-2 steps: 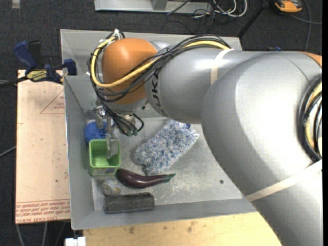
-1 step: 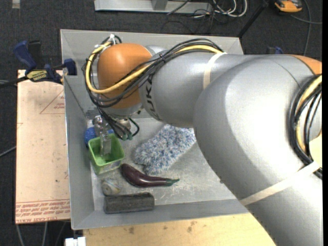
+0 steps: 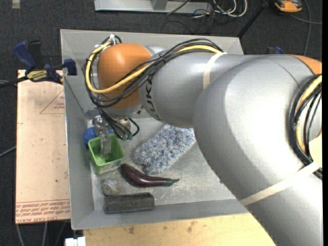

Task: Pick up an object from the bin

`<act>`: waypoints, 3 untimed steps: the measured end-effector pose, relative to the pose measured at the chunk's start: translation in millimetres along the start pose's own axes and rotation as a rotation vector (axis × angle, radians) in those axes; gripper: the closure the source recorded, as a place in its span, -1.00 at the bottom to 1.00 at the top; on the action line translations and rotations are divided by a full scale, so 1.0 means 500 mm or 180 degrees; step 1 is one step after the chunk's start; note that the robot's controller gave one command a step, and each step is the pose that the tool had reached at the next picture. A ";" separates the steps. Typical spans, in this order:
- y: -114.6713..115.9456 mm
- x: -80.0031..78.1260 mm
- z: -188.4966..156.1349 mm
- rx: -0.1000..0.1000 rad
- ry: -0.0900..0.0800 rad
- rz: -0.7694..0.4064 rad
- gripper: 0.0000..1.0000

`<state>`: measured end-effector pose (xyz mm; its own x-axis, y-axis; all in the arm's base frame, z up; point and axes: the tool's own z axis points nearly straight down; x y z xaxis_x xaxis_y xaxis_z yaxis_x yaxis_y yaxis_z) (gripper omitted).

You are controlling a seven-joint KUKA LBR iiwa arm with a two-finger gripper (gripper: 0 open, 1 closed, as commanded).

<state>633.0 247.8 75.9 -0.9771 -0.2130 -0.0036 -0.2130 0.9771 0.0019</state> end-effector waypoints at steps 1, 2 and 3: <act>0.000 0.007 -0.087 0.0004 0.0022 -0.0019 1.00; 0.004 -0.008 -0.156 0.0000 -0.0020 -0.0325 1.00; -0.025 -0.011 -0.400 0.0001 0.0000 -0.0267 1.00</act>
Offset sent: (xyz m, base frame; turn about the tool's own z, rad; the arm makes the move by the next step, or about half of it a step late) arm 0.0024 0.0019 0.0762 -0.1127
